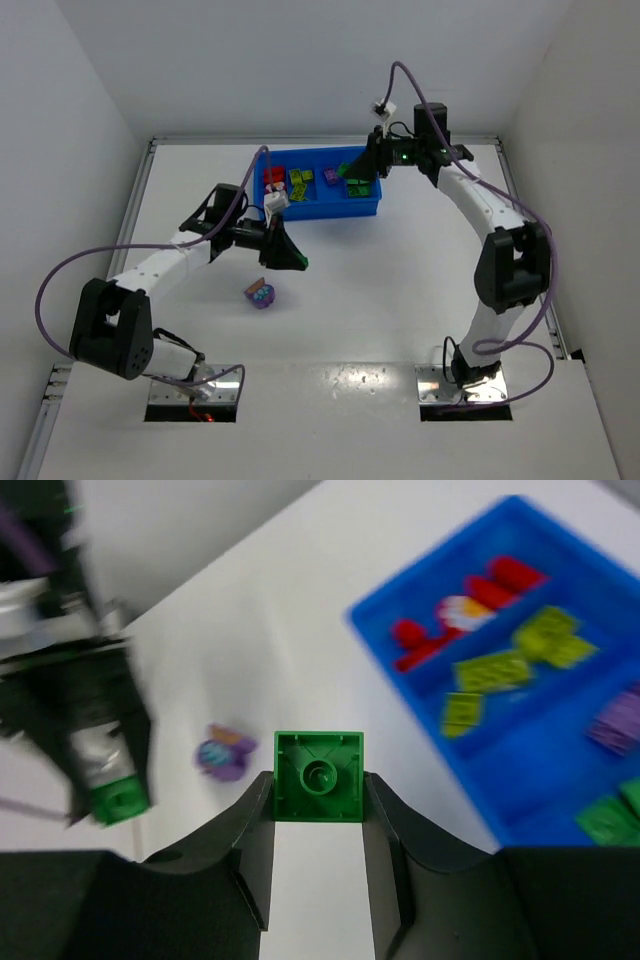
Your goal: Sort the legos into containers by color
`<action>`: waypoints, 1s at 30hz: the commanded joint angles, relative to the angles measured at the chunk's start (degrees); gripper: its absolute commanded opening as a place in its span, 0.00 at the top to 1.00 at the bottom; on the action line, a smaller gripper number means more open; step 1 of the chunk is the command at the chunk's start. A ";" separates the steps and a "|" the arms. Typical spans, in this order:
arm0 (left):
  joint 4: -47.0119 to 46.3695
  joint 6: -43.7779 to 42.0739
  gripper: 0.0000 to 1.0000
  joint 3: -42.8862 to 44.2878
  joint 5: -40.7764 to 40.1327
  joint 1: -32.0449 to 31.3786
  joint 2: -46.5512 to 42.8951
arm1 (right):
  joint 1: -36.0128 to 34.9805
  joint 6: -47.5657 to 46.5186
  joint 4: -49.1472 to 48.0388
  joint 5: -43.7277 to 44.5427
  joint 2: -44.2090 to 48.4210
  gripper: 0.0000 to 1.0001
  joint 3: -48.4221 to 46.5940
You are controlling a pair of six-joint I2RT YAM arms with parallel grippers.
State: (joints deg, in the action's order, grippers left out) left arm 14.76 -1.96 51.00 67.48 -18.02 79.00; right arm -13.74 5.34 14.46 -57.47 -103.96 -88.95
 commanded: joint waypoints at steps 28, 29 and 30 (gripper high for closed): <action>-8.61 13.82 0.98 43.63 -32.32 -3.68 29.42 | 3.28 -0.43 -6.62 28.82 -5.75 0.13 -3.09; -8.61 14.43 0.98 47.48 -33.02 -4.38 31.28 | 3.80 -0.42 -6.64 28.82 -1.29 0.13 -0.64; -9.13 14.44 0.98 49.26 -33.55 -4.39 33.21 | 4.33 0.10 -6.64 29.60 0.93 0.13 0.34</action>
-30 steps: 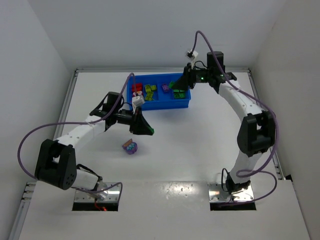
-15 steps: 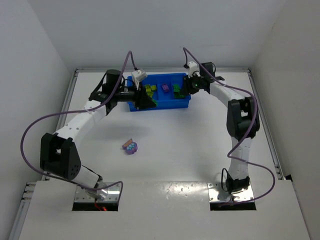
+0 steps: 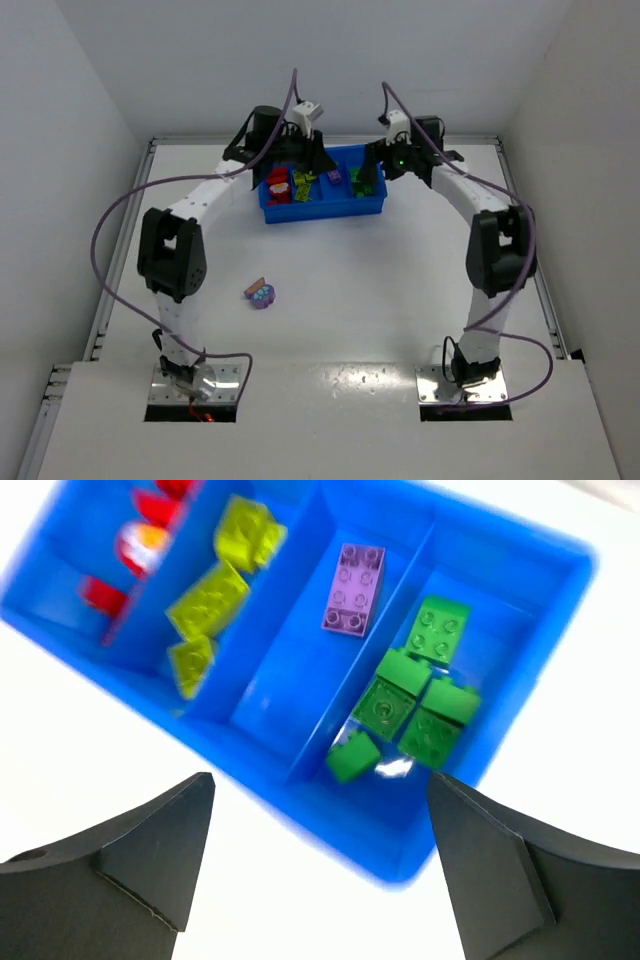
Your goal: Sort the legos into containers by color
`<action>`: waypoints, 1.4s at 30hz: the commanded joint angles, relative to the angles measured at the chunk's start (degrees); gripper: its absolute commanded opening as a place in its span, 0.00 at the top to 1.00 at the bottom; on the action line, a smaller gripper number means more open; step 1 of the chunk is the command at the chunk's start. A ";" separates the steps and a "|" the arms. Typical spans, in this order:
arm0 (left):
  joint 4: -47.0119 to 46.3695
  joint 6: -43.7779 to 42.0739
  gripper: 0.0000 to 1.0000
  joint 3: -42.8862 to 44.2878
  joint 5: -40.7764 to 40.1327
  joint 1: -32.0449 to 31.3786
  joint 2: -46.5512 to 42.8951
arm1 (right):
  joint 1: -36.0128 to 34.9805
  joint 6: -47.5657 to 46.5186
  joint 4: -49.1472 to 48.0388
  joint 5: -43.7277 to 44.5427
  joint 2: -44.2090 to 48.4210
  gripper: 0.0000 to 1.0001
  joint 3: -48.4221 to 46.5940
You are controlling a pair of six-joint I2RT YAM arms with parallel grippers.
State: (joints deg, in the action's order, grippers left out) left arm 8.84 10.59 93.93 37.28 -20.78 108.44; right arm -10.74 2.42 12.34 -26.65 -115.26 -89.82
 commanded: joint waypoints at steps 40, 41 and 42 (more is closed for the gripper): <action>9.44 1.36 0.00 0.49 -5.52 11.45 -20.94 | -14.72 -16.74 5.86 -16.42 32.66 0.14 23.30; 9.44 1.97 0.00 -4.84 -8.07 13.63 -24.12 | -18.57 -13.17 5.86 -15.02 29.08 0.14 22.16; 9.44 1.98 0.00 -7.42 -13.67 14.44 -27.46 | -20.44 -11.31 5.86 -13.70 26.95 0.14 20.84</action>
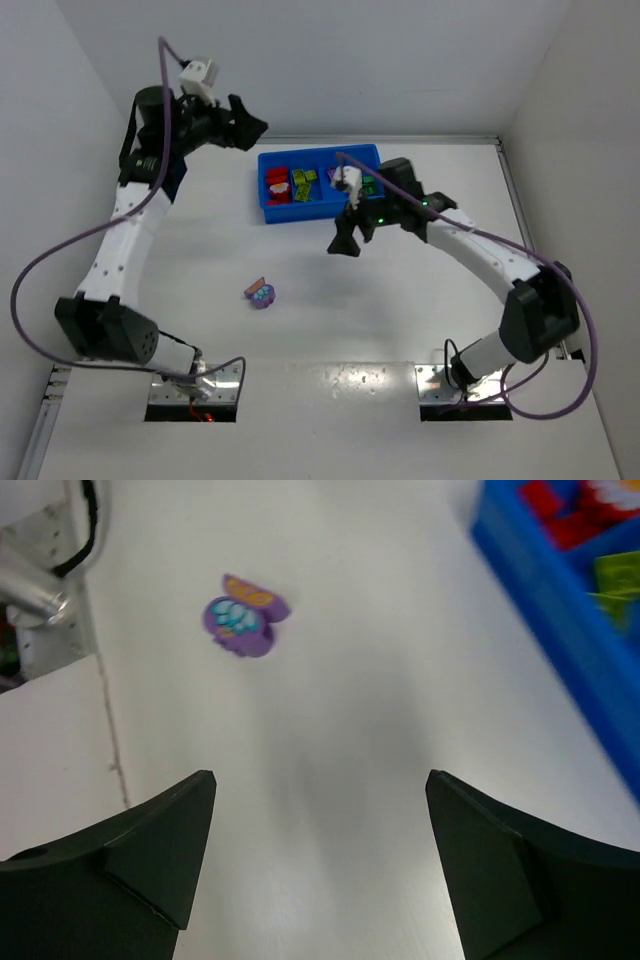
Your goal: Sort the legos into containers by color
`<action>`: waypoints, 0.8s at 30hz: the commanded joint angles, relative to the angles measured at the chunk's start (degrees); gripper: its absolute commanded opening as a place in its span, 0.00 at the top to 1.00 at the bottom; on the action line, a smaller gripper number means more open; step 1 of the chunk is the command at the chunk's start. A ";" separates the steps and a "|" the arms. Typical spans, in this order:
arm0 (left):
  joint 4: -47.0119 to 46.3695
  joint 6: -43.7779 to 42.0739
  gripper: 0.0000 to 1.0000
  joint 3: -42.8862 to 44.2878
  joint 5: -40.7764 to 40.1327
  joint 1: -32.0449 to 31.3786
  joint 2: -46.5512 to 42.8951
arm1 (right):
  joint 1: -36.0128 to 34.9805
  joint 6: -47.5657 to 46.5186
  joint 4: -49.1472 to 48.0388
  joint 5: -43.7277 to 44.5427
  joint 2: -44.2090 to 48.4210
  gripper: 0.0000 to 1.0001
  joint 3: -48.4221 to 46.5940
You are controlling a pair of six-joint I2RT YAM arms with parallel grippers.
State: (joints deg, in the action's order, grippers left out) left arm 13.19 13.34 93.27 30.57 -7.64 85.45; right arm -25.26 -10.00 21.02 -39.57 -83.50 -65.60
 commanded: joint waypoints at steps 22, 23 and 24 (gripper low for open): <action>24.95 -12.11 0.00 -25.34 -41.38 5.79 -38.08 | -33.01 34.51 -6.07 34.54 -33.99 0.20 -22.37; 24.95 -12.11 0.00 -25.34 -41.38 5.79 -38.08 | -33.02 34.52 -6.07 35.26 -34.01 0.20 -22.37; 24.95 -12.11 0.00 -25.94 -41.38 5.79 -38.60 | -33.54 35.22 -5.55 36.22 -34.79 0.20 -22.37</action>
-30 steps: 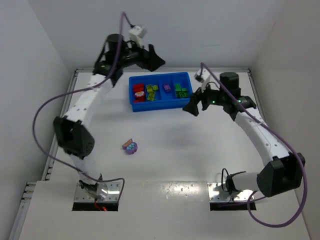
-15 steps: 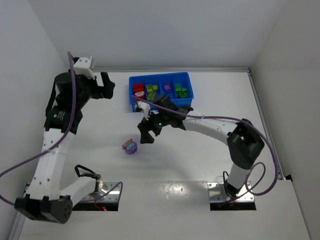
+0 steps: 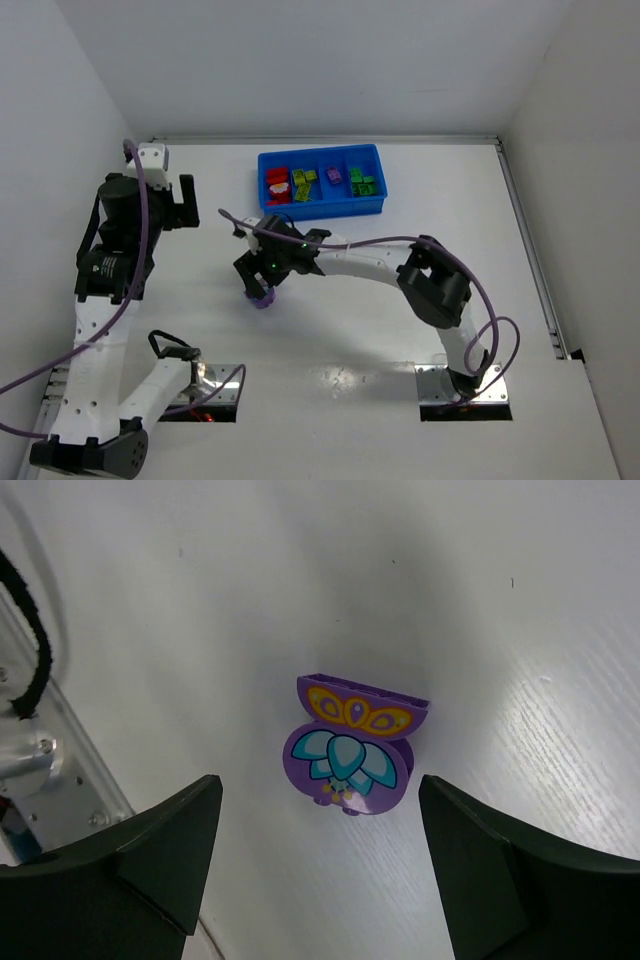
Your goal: Sort the legos into containers by color
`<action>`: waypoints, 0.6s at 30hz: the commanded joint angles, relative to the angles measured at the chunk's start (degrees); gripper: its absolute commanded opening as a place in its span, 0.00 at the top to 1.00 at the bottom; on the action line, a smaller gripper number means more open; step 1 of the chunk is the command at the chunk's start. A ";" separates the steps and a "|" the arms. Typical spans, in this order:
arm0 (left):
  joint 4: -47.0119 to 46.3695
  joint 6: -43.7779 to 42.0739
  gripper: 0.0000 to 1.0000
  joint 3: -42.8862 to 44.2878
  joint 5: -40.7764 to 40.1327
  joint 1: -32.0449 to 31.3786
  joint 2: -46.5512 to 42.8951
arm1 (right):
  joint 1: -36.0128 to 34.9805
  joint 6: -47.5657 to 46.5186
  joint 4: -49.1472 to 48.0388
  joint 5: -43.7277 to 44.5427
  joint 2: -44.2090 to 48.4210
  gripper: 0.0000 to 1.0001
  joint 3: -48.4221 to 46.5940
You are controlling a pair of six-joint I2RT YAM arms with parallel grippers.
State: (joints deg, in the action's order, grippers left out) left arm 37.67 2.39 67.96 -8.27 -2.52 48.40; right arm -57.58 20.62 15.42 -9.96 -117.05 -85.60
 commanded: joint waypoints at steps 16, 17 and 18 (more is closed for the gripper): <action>-0.14 -1.78 0.00 -3.54 -0.87 0.68 -1.03 | -4.47 3.37 -1.62 16.28 -8.72 0.20 -4.13; -0.14 -1.78 0.00 -3.54 -0.87 0.68 -1.03 | -4.47 3.37 -1.62 16.28 -9.59 0.20 -4.74; -0.14 -1.78 0.00 -4.06 -0.87 0.68 -1.03 | -4.47 3.37 -1.62 16.28 -9.60 0.20 -4.75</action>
State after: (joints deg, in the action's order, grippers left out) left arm 38.11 1.28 64.73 -8.97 -2.52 47.88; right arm -61.76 23.83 15.29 4.58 -125.91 -87.55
